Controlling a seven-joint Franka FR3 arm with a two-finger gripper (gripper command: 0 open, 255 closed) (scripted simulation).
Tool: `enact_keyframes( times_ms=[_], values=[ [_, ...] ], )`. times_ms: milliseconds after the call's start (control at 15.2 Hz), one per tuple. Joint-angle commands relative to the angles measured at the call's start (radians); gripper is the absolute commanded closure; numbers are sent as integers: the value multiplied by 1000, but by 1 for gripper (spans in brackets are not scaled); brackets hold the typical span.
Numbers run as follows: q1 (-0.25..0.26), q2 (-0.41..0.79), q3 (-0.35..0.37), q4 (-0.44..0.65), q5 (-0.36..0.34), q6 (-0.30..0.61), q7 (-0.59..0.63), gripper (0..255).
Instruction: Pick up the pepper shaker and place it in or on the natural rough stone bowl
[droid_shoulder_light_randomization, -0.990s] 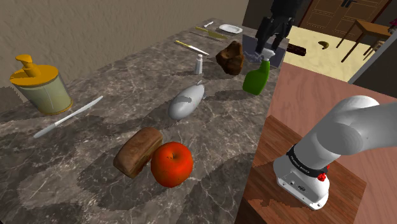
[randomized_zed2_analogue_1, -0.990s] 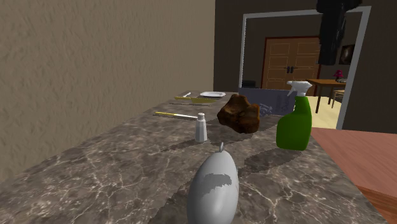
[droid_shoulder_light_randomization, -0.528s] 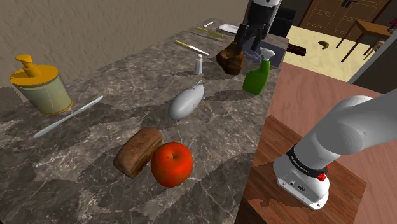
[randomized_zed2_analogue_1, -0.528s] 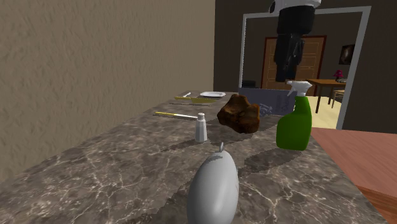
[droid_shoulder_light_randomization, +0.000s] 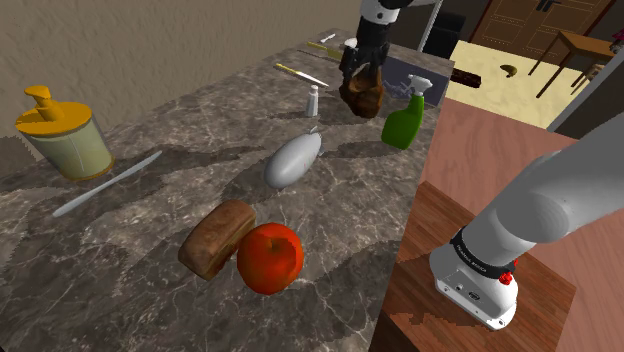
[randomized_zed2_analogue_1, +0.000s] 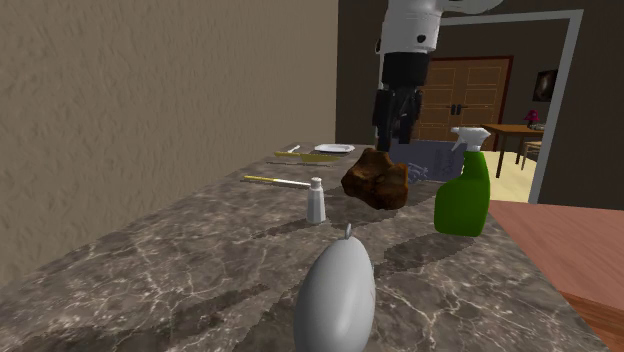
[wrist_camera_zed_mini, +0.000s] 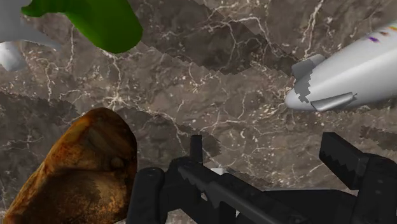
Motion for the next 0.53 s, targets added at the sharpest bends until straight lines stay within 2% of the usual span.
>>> enact_keyframes(
  times_ms=[0,462],
  values=[
    [-2,75,2,40,-12,47,3,0],
    [-5,331,3,239,-59,138,16,0]
  ],
)
